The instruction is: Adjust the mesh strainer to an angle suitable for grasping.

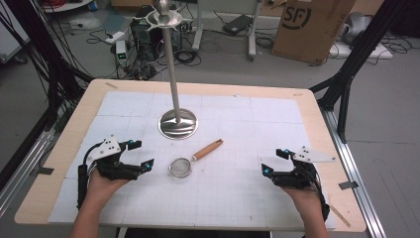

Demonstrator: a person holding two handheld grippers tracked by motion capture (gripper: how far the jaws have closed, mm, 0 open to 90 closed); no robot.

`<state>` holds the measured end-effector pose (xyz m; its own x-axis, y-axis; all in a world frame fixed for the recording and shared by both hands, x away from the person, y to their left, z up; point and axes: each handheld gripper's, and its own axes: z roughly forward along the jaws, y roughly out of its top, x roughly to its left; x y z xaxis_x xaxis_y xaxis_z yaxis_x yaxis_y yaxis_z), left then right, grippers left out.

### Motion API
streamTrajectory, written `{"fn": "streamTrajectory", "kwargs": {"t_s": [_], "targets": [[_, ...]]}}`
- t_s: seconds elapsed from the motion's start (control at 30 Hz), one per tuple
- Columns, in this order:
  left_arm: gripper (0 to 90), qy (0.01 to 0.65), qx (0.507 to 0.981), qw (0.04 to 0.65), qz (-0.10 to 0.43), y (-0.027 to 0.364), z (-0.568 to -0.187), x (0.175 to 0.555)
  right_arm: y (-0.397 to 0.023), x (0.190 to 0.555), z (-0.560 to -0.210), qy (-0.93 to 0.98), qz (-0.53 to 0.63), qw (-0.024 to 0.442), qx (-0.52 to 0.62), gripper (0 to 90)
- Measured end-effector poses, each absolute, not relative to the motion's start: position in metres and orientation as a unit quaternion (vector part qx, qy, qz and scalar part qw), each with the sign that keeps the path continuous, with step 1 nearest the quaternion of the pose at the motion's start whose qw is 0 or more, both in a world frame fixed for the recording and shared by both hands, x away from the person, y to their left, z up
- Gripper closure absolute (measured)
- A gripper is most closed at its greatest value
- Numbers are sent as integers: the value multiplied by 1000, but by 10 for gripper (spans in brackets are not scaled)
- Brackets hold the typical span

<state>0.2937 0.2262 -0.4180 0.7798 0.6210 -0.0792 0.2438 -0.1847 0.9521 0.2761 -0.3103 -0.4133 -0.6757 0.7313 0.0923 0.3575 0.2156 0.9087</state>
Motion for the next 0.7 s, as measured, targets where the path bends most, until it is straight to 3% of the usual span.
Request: {"fn": "streamTrajectory", "kwargs": {"t_s": [0.7], "targets": [[165,292,746,578,155,223,-414,294,-310,275,-417,761,503,179,368,163]]}}
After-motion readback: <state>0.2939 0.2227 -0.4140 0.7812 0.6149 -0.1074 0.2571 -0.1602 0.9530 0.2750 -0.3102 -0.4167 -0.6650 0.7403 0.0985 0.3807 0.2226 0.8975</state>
